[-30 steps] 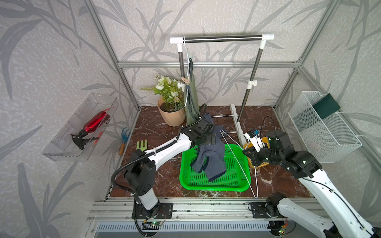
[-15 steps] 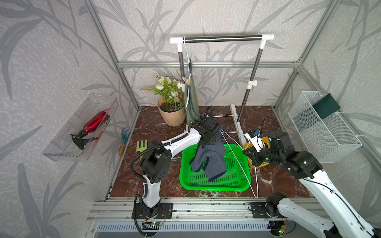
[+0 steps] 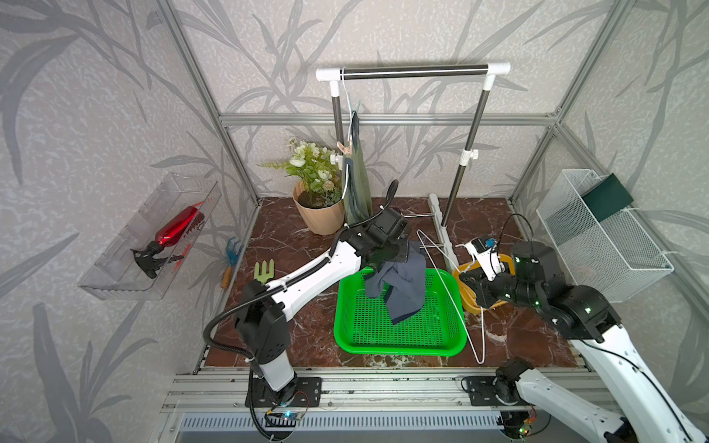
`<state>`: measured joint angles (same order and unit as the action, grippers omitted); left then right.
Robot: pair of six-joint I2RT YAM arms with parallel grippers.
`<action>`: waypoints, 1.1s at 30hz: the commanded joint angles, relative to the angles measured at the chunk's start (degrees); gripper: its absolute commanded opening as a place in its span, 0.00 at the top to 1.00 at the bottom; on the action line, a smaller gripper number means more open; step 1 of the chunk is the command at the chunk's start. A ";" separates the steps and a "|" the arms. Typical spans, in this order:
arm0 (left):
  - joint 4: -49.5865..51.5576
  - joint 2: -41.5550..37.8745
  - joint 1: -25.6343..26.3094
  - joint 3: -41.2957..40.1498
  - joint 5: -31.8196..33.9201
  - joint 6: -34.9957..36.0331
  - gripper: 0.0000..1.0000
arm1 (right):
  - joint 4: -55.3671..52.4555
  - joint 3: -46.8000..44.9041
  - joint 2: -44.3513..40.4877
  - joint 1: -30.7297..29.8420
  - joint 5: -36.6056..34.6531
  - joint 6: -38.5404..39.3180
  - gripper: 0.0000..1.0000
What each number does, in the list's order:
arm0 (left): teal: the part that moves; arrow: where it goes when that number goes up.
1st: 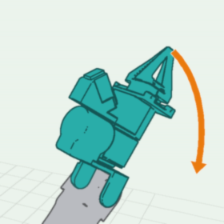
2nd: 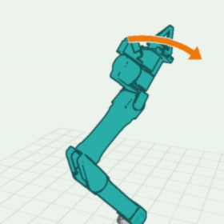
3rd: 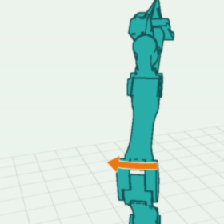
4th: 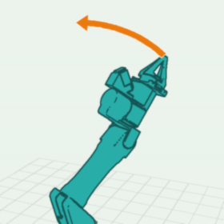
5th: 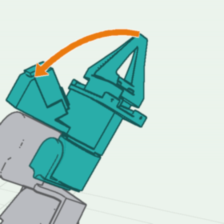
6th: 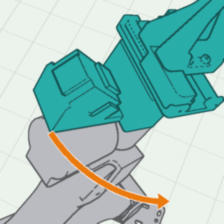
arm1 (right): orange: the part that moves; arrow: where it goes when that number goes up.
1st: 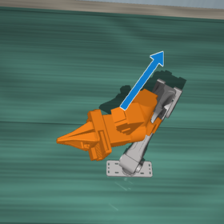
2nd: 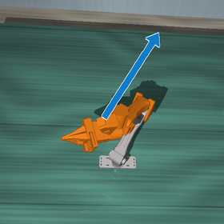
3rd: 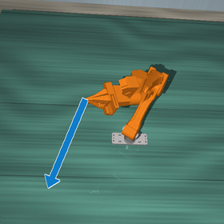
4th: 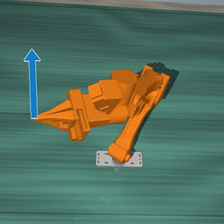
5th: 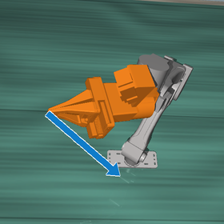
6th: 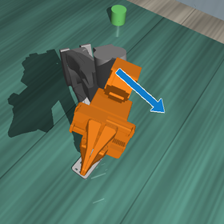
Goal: Remove the clothespins securing tank tops to the hanger
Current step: Pick up the tank top from the basket, then place the tank top in the basket.
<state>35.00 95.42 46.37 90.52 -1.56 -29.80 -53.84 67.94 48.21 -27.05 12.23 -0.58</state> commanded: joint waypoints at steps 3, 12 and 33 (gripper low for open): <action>0.63 -9.00 3.04 6.06 -1.63 2.28 1.00 | -1.57 3.24 -1.60 0.16 -2.40 -0.05 1.00; 12.76 -17.30 3.20 14.66 -7.97 -2.48 1.00 | -2.16 8.52 -1.90 0.15 -6.81 0.15 1.00; 13.00 -23.92 1.86 13.54 -12.62 -12.65 1.00 | 0.81 10.04 1.99 0.21 -6.77 0.42 1.00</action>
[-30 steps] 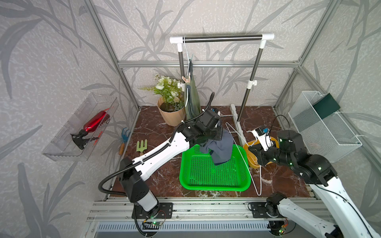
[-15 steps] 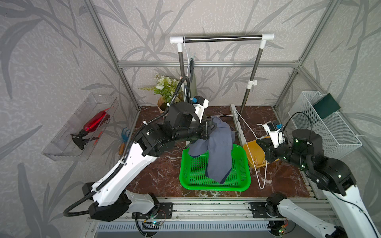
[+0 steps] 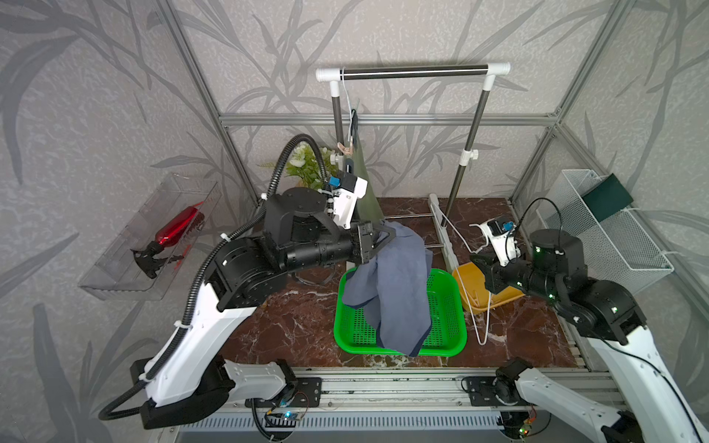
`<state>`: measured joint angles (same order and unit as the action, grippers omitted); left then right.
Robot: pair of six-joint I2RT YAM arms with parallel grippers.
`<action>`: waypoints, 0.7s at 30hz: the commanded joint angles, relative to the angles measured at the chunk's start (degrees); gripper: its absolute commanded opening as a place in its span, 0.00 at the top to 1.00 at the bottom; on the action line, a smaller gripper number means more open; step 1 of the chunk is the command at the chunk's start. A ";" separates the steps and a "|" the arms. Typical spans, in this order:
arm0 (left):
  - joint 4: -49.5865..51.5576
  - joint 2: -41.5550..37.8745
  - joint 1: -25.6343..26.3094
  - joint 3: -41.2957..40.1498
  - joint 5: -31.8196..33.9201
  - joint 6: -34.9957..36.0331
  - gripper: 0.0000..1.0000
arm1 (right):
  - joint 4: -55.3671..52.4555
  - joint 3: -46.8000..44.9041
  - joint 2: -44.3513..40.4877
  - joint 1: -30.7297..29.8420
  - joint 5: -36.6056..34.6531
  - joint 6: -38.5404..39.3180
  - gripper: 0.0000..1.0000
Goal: Remove the clothespins securing tank tops to the hanger
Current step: Place the tank top in the basket.
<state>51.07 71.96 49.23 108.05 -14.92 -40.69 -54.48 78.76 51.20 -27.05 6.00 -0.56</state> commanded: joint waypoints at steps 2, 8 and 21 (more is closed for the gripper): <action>-4.87 -1.02 -2.10 -7.83 1.17 -1.57 1.00 | 1.30 -0.98 -1.19 0.24 -0.64 0.56 1.00; -16.47 -2.14 -5.89 -21.54 -2.08 -5.46 1.00 | 1.33 -1.44 -1.28 0.23 -0.37 0.54 1.00; -24.38 3.33 -4.72 -41.06 -2.20 -4.60 1.00 | 1.62 -1.86 -0.16 0.24 0.39 1.68 1.00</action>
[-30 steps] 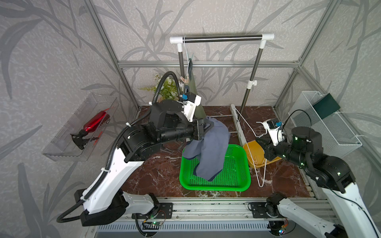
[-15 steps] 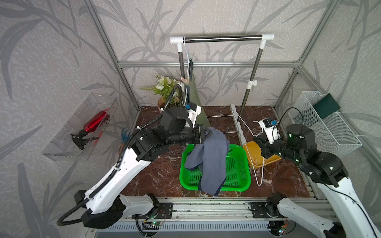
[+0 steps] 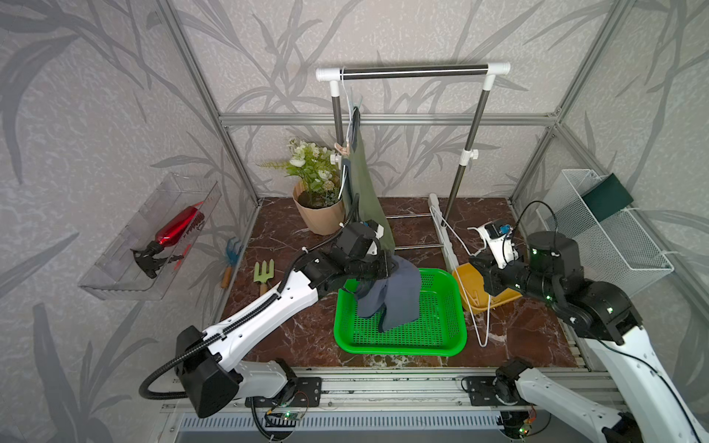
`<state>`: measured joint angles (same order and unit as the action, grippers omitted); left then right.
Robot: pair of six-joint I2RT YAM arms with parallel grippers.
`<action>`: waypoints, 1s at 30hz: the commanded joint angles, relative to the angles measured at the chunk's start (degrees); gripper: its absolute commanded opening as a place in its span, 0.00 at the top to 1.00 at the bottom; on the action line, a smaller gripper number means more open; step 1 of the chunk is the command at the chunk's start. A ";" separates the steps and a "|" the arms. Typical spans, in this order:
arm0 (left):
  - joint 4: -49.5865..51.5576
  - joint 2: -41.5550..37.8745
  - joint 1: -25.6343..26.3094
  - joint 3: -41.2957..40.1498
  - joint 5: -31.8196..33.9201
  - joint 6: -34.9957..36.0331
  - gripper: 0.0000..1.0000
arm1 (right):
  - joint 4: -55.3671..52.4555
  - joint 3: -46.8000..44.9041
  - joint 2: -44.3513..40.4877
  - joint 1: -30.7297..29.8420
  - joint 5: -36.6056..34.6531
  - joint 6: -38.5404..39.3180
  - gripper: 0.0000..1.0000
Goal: Remove the clothespins securing tank tops to the hanger
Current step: Place the tank top in the basket.
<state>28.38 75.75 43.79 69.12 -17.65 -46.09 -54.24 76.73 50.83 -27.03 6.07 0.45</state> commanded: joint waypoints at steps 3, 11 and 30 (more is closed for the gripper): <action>0.97 -0.60 2.52 -4.64 4.14 3.54 1.00 | 2.09 0.03 0.67 0.22 0.60 0.83 1.00; -0.32 7.02 9.54 -6.07 5.61 4.53 0.97 | 3.24 -0.04 1.97 0.22 1.63 0.66 1.00; 9.32 -6.54 9.35 1.14 27.69 14.63 0.02 | -5.99 35.17 28.86 -2.70 -2.64 5.59 1.00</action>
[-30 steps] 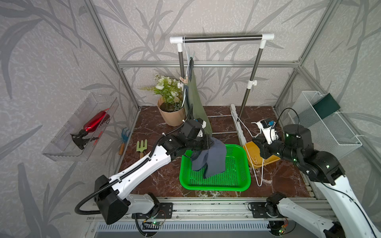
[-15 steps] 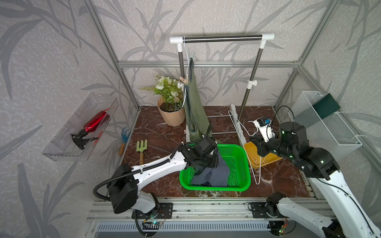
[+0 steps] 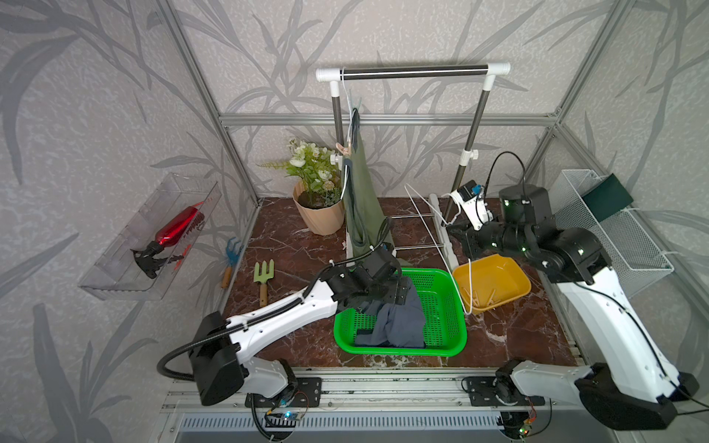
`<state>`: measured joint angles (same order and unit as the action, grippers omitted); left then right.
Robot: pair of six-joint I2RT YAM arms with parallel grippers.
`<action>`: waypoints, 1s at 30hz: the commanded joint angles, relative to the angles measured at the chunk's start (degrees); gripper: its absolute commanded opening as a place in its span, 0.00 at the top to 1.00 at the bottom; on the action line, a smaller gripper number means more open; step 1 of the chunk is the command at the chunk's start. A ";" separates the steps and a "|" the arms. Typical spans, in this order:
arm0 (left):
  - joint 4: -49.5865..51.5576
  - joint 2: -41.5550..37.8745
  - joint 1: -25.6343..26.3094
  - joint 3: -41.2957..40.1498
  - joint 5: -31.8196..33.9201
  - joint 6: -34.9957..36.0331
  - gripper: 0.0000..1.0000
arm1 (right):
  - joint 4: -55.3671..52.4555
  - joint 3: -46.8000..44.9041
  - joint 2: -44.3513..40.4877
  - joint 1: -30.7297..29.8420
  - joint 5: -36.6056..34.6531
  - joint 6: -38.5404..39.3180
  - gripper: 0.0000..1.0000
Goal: Remove the clothespins securing tank tops to the hanger
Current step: Place the tank top in the basket, then place the hanger on the clothesline.
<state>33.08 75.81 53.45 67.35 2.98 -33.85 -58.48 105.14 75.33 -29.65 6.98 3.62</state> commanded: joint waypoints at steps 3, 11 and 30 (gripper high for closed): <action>8.88 -10.78 -2.19 4.71 8.38 2.33 0.01 | -3.70 19.81 13.15 0.53 -5.17 3.73 1.00; 11.35 -15.90 -7.09 0.89 5.83 1.39 0.01 | -7.66 65.31 41.29 5.99 -4.87 -0.58 1.00; 8.62 -15.44 -8.27 -2.31 1.72 -2.25 0.02 | 20.92 52.47 38.31 11.32 3.48 -3.29 1.00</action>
<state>42.26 60.10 45.56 65.08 5.37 -34.96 -42.85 156.81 115.02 -18.44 9.34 -0.36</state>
